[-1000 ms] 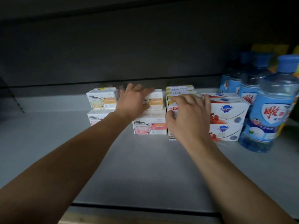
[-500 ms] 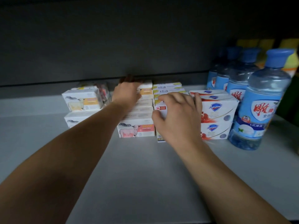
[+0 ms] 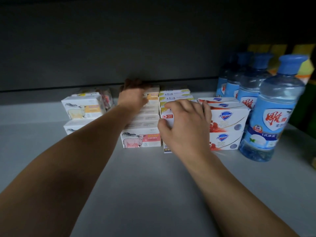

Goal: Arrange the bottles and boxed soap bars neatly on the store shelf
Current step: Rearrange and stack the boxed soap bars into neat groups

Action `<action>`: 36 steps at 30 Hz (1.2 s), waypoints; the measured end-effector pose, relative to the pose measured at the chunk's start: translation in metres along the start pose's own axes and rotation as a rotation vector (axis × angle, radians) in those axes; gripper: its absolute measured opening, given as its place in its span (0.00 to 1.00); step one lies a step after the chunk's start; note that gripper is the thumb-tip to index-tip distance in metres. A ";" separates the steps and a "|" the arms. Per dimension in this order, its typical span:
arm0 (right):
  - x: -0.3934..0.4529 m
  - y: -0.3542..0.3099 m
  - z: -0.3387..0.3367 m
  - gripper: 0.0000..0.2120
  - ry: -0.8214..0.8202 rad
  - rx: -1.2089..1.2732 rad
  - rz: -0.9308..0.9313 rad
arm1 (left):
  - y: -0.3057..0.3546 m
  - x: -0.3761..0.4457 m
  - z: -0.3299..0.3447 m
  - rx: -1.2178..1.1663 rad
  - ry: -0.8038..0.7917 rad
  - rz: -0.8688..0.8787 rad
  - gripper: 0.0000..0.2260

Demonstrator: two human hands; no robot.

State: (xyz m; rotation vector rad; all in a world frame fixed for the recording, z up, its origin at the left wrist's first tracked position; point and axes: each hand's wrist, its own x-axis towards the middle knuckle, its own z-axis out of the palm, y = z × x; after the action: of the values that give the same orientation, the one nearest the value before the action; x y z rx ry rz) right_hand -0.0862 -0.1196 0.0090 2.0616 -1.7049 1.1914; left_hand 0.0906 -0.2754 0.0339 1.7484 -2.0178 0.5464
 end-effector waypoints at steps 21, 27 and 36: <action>-0.003 -0.012 -0.015 0.23 -0.122 -0.192 -0.046 | -0.045 -0.193 -0.091 -0.347 -0.052 -0.198 0.17; 0.001 -0.036 -0.026 0.22 -0.099 -0.117 -0.127 | -0.098 -0.254 -0.109 -0.243 -0.257 -0.283 0.18; -0.015 -0.124 0.040 0.19 -0.348 0.182 -0.332 | -0.128 -0.290 -0.098 -0.182 -0.231 -0.292 0.28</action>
State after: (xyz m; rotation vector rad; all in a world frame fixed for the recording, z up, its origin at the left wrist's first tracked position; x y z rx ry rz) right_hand 0.0421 -0.0954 0.0125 2.6626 -1.3351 0.9560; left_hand 0.2588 0.0007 -0.0395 2.0170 -1.8383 0.0687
